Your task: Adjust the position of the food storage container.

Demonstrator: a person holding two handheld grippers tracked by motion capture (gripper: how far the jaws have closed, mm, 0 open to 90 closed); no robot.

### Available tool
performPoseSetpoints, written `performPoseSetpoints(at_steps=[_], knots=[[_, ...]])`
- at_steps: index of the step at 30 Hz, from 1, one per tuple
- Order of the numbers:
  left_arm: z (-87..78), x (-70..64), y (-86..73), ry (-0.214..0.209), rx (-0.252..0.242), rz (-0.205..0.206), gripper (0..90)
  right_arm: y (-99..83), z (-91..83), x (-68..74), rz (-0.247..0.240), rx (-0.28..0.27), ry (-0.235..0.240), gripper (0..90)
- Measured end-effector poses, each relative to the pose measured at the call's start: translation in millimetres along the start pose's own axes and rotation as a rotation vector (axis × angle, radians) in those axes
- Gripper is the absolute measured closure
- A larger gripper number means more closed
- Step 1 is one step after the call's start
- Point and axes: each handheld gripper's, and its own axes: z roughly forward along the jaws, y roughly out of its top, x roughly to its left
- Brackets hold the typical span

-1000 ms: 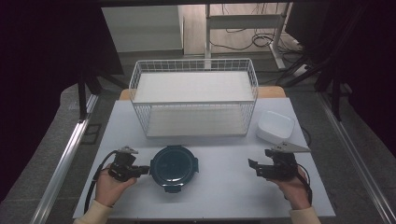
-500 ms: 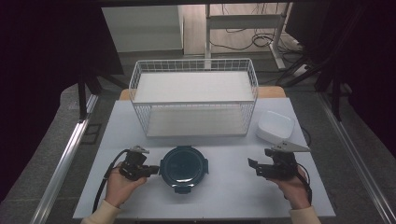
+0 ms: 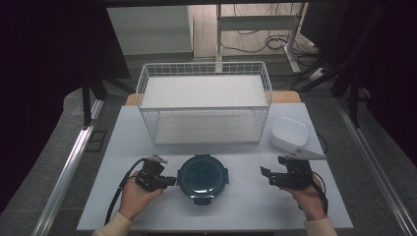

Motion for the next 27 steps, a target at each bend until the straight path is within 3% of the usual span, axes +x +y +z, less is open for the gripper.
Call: performPoseSetpoints(at_steps=[8,17,19,20,21,22,23,24,27], knots=[[9.0,-8.0,5.4,0.001,-0.011,0.020,90.0,-0.3,-2.2,-1.8,0.005,-0.006,-0.005,20.7],[9.7,-5.3,6.8,-0.009,-0.020,0.023,90.0,-0.6,-0.5,0.8,-0.004,0.000,-0.002,20.6],[-1.7,0.9,4.5,-0.011,-0.070,0.011,89.4,-0.3,-3.0,0.8,-0.004,-0.013,-0.010,20.7],[-1.7,0.9,4.5,-0.011,-0.070,0.011,88.4,-0.3,-3.0,0.8,-0.004,-0.013,-0.010,20.7],[-15.7,6.6,2.0,0.002,-0.135,-0.007,86.9,0.5,-5.3,0.9,0.001,-0.023,-0.011,20.6],[-15.7,6.6,2.0,0.002,-0.135,-0.007,83.8,0.5,-5.3,0.9,0.001,-0.023,-0.011,20.6],[-24.4,8.7,0.1,0.007,-0.182,-0.023,83.8,0.7,-5.9,0.9,0.003,-0.025,-0.009,20.7],[-36.0,8.9,-2.5,0.020,-0.245,-0.036,71.1,1.5,-6.5,1.8,0.010,-0.035,0.003,20.4],[-45.8,8.6,-3.9,0.019,-0.290,-0.054,51.5,2.4,-6.3,4.3,0.018,-0.051,0.017,19.2]])
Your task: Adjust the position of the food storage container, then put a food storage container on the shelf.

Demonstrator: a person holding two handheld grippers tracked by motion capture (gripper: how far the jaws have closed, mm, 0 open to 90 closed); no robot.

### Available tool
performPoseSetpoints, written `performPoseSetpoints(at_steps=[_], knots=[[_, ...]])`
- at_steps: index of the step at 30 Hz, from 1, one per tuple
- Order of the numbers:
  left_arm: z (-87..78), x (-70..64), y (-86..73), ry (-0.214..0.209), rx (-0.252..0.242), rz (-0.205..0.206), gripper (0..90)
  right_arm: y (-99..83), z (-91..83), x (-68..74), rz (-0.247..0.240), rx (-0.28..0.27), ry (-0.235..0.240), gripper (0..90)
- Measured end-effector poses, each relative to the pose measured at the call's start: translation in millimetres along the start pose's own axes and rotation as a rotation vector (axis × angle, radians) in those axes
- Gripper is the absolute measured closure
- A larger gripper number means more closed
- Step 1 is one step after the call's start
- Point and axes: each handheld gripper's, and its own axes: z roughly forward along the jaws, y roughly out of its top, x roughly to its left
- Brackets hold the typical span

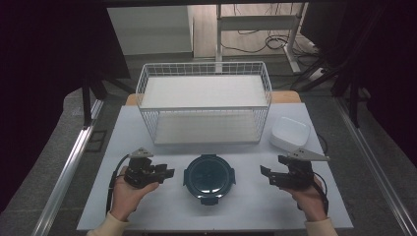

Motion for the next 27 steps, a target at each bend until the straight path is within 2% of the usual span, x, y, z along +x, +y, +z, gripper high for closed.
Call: performPoseSetpoints(at_steps=[2,3,6,13,18,21,23,25,27], knots=[[-1.6,0.1,0.8,-0.006,-0.003,-0.005,43.0,0.5,0.1,1.2,0.003,-0.004,0.007,19.1],[-3.1,0.2,1.1,-0.012,-0.010,-0.016,40.1,1.9,0.0,4.0,0.011,-0.007,0.032,19.0],[-3.9,0.1,1.0,-0.012,-0.012,-0.018,34.0,2.8,0.1,6.9,0.016,-0.005,0.047,19.0],[-4.9,-1.6,2.0,-0.015,-0.019,-0.027,27.3,1.4,3.7,12.0,0.042,0.010,0.093,18.8],[-3.3,-2.4,1.4,-0.018,-0.024,-0.027,26.3,2.1,5.1,15.2,0.039,0.027,0.095,14.9],[-2.7,-2.7,1.8,-0.032,-0.031,-0.039,22.3,3.4,6.4,18.7,0.044,0.038,0.112,14.5],[-0.5,-2.5,2.1,-0.070,-0.030,-0.061,20.5,3.7,9.2,23.8,0.057,0.053,0.137,14.2],[1.2,-3.1,2.2,-0.079,-0.027,-0.067,19.1,3.1,11.8,26.5,0.072,0.064,0.153,13.9],[4.9,-4.0,2.3,-0.110,-0.018,-0.084,18.4,2.9,13.7,28.8,0.083,0.077,0.164,13.4]])
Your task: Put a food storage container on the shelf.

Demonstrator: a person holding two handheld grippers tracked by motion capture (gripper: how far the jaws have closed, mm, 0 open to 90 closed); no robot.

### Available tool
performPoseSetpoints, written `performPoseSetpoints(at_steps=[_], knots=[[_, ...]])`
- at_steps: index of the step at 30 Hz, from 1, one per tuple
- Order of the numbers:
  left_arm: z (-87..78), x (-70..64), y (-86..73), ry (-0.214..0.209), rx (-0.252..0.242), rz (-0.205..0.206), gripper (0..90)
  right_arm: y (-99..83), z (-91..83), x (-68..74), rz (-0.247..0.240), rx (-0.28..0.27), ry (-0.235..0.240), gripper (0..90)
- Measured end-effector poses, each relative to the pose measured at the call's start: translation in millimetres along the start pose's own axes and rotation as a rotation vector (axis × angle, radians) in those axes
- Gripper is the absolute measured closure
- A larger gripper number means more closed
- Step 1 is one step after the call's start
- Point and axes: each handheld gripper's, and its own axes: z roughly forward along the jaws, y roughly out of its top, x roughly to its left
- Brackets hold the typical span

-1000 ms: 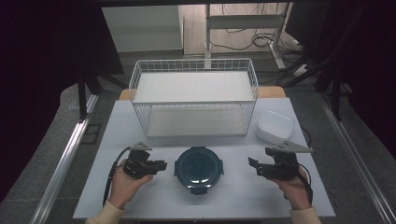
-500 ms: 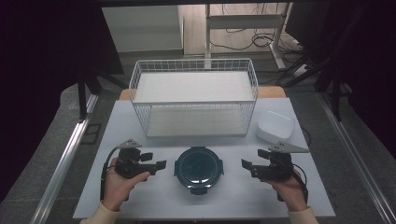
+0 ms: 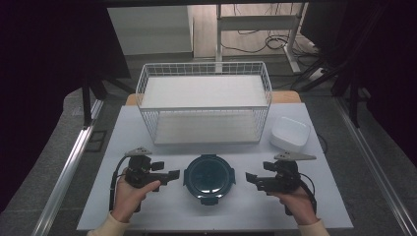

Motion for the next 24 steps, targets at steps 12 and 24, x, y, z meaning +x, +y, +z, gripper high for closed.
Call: performPoseSetpoints(at_steps=[12,24], knots=[[14.3,-0.1,8.4,-0.033,0.022,-0.058,16.1,17.7,10.6,6.0,0.088,0.030,0.051,9.5],[31.1,4.0,2.2,-0.093,0.073,-0.104,14.4,13.4,53.8,17.8,0.164,0.116,0.107,7.0]])
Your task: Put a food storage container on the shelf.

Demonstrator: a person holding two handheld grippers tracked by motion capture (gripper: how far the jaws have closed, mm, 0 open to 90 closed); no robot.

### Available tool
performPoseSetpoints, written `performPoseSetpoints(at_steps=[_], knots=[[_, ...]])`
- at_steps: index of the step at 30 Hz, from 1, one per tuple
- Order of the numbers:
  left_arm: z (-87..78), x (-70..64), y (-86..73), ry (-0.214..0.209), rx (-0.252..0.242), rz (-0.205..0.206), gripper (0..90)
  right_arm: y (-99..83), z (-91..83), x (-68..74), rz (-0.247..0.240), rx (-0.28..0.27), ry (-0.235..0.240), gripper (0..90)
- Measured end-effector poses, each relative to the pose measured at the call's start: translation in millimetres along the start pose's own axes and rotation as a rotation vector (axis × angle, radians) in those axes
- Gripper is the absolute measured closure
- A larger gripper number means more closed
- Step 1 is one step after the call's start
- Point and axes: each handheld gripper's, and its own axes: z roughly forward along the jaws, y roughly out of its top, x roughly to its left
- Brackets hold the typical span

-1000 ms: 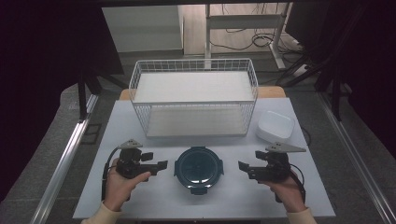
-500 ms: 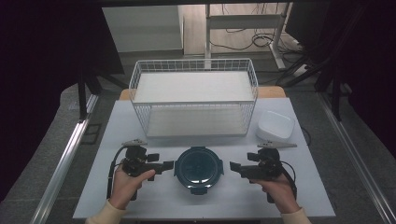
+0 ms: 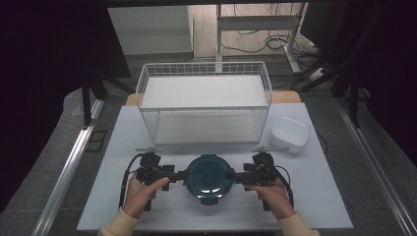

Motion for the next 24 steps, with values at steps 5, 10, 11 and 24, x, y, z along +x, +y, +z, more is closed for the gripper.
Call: performPoseSetpoints(at_steps=[5,10,11,24], knots=[[8.2,3.2,-1.9,-0.044,0.017,-0.025,14.2,-3.7,9.4,0.3,-0.001,0.029,0.011,7.0],[14.4,8.6,-3.7,-0.080,0.027,-0.059,14.4,-5.9,17.8,-2.8,0.021,0.049,0.023,7.2],[15.8,9.1,-4.0,-0.086,0.028,-0.064,14.6,-6.3,19.4,-2.8,0.024,0.050,0.022,7.3],[38.6,13.7,-11.7,-0.174,0.074,-0.141,16.6,-14.6,36.7,-3.1,0.077,0.090,0.063,8.2]])
